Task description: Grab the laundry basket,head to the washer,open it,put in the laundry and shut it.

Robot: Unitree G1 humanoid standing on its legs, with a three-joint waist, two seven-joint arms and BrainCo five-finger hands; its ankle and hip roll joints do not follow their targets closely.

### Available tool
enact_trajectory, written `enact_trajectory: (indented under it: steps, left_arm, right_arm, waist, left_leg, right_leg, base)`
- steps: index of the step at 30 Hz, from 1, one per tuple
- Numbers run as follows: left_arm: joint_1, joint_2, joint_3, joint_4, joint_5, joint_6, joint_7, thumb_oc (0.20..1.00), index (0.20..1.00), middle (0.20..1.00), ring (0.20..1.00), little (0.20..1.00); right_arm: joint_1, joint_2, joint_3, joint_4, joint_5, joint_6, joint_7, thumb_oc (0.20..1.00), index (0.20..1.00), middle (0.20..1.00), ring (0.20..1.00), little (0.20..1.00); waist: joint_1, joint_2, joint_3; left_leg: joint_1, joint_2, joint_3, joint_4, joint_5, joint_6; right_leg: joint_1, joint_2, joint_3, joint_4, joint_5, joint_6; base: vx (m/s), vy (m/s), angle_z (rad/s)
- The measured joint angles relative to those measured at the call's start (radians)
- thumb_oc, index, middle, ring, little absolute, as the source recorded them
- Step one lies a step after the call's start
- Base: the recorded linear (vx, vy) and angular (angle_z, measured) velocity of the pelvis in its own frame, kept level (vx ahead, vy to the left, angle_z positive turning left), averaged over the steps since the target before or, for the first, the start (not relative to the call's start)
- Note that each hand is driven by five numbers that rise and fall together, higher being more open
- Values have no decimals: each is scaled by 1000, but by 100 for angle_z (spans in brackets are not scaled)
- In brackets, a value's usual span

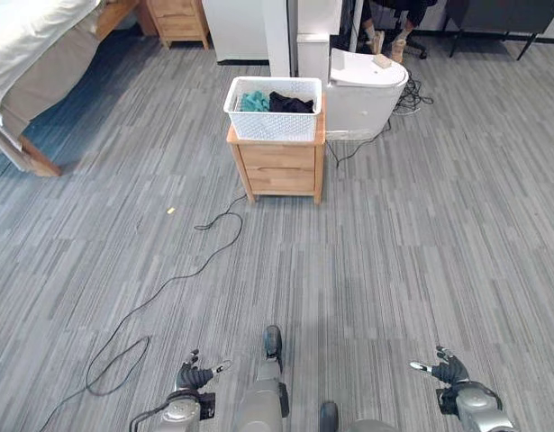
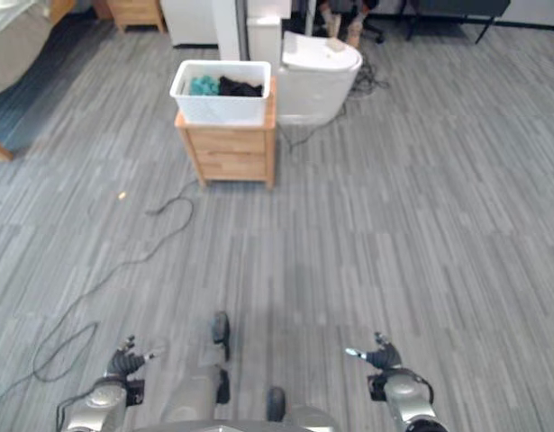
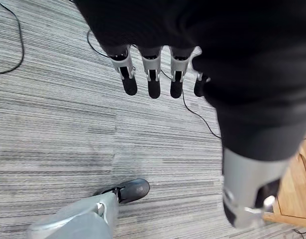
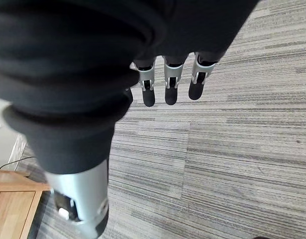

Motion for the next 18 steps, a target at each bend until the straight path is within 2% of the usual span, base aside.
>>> enact_trajectory:
  steps: [1,2,3,4,5,6,7,8,9,10,11,12,13,14,15,16,17,18]
  left_arm:
    - [16,-3,-2,-1,0,0,1,1000,1000,1000,1000,1000]
    - [20,-1,-1,3,0,2,1,1000,1000,1000,1000,1000]
    - [8,4,1,14,2,9,1,1000,1000,1000,1000,1000]
    - [2,4,-2,21,2,11,0,1000,1000,1000,1000,1000]
    - [3,7,-4,21,3,11,1,1000,1000,1000,1000,1000]
    - [1,22,-3,10,3,9,2,1000,1000,1000,1000,1000]
    - [-3,41,-3,6,3,8,4,1000,1000,1000,1000,1000]
    - [-16,66,-1,8,3,9,8,1000,1000,1000,1000,1000]
    - [-29,75,-2,11,3,9,11,1000,1000,1000,1000,1000]
    - [-36,77,-4,9,3,10,13,1000,1000,1000,1000,1000]
    - [-45,75,-5,12,3,8,14,1000,1000,1000,1000,1000]
    - [-50,71,-5,12,3,7,15,1000,1000,1000,1000,1000]
    - [-51,69,-1,15,3,8,17,1000,1000,1000,1000,1000]
    - [-50,68,-1,11,3,8,17,1000,1000,1000,1000,1000]
    - [-46,63,0,9,3,6,19,1000,1000,1000,1000,1000]
    - [-45,64,1,12,3,5,19,1000,1000,1000,1000,1000]
    - [-37,61,4,48,3,9,18,1000,1000,1000,1000,1000]
    - [-34,55,4,72,3,18,17,1000,1000,1000,1000,1000]
  right_arm:
    - [8,-8,1,-4,0,0,0,1000,1000,1000,1000,1000]
    - [15,-3,-4,-3,0,2,-1,1000,1000,1000,1000,1000]
    - [31,17,-11,2,0,4,1,1000,1000,1000,1000,1000]
    - [30,20,-11,-2,0,5,2,1000,1000,1000,1000,1000]
    - [37,30,-11,-14,0,3,3,1000,1000,1000,1000,1000]
    - [39,41,-10,-22,0,2,3,1000,1000,1000,1000,1000]
    - [38,50,-2,-35,0,2,4,1000,1000,1000,1000,1000]
    - [36,63,2,-63,-1,-2,3,1000,1000,1000,1000,1000]
    - [29,67,1,-75,-1,-2,3,1000,1000,1000,1000,1000]
    - [14,71,1,-85,-1,-4,3,1000,1000,1000,1000,1000]
    - [-4,74,6,-93,-2,-8,4,1000,1000,1000,1000,1000]
    - [-8,70,7,-101,-5,-9,5,1000,1000,1000,1000,1000]
    - [-19,71,12,-100,-11,-10,7,1000,1000,1000,1000,1000]
    - [-19,73,22,-94,-18,-8,16,1000,1000,1000,1000,1000]
    - [-4,68,24,-95,-18,-6,21,1000,1000,1000,1000,1000]
    - [-6,71,25,-94,-18,-5,22,1000,1000,1000,1000,1000]
    - [-9,71,23,-93,-18,-6,23,1000,1000,1000,1000,1000]
    - [-8,69,21,-92,-18,-5,22,1000,1000,1000,1000,1000]
  waist:
    - [8,20,-11]
    - [5,14,-12]
    - [4,-26,-14]
    - [5,-27,-15]
    - [-2,-21,-26]
    - [-9,-35,-45]
    - [-12,-57,-56]
    - [-17,-79,-64]
    - [-17,-81,-61]
    - [-12,-74,-52]
    - [-22,-47,-33]
    - [-25,-38,-26]
    - [-16,-16,-4]
    - [-31,-15,-3]
    - [-46,-10,-2]
    - [-43,-16,1]
    - [-44,-28,2]
    - [-54,-36,6]
  left_leg:
    - [33,6,9,-6,-5,14]
    - [52,-2,6,-22,63,60]
    - [79,-43,40,10,55,85]
    - [94,-53,45,20,44,101]
    - [122,-60,44,22,24,117]
    - [134,-80,43,18,-8,140]
    - [141,-104,51,21,-19,142]
    - [156,-138,64,19,-30,163]
    - [175,-153,64,15,-58,181]
    - [203,-160,70,4,-61,182]
    - [236,-155,61,-1,-66,180]
    - [263,-146,55,-11,-85,177]
    - [294,-143,64,-25,-91,166]
    - [318,-156,67,-23,-96,166]
    - [337,-154,70,-24,-134,167]
    - [349,-163,70,-26,-150,153]
    - [362,-172,71,-22,-176,147]
    - [378,-179,71,-22,-177,156]
  right_leg:
    - [23,7,14,1,-20,24]
    - [47,-5,23,1,-43,38]
    - [56,-62,25,62,-79,72]
    - [35,-73,21,140,-94,85]
    - [-43,-96,22,346,-123,103]
    - [-105,-119,26,468,-133,115]
    - [-171,-153,33,611,-124,128]
    - [-250,-200,43,746,-125,131]
    - [-295,-220,48,793,-125,131]
    - [-344,-234,36,840,-133,118]
    - [-386,-220,20,828,-139,110]
    - [-408,-208,5,806,-145,115]
    - [-441,-207,-28,756,-147,117]
    - [-510,-203,-58,657,-135,125]
    - [-552,-194,-76,624,-124,138]
    - [-577,-195,-91,573,-110,143]
    - [-602,-185,-87,434,-76,150]
    - [-611,-178,-86,342,-36,150]
  base:
    - [579,272,-33]
    - [670,338,-26]
    - [378,201,-14]
    - [430,285,-9]
    - [189,150,2]
    - [307,224,0]
    - [320,191,6]
    - [322,190,-2]
    - [351,185,-15]
    - [382,122,-12]
    - [382,122,-13]
    - [240,54,-15]
    - [283,35,11]
    - [431,31,34]
    - [556,20,52]
    - [424,-28,7]
    - [406,-43,-7]
    - [411,-60,-2]
